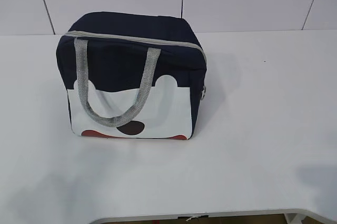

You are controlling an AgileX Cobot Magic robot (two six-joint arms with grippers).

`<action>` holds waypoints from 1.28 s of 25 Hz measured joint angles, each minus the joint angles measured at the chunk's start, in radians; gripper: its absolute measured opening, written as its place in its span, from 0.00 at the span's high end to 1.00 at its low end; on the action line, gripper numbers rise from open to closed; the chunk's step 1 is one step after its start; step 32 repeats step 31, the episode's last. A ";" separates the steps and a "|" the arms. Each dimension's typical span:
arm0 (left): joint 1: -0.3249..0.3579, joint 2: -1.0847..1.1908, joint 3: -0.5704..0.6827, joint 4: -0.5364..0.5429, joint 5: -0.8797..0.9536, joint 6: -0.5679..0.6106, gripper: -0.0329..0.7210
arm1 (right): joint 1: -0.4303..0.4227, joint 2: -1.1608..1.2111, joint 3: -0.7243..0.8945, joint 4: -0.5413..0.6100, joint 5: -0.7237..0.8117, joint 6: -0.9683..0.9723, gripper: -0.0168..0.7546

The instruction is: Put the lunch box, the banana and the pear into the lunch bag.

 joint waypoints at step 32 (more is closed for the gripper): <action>0.000 0.000 0.000 0.000 0.000 0.000 0.48 | 0.000 0.000 0.000 0.000 0.000 0.000 0.30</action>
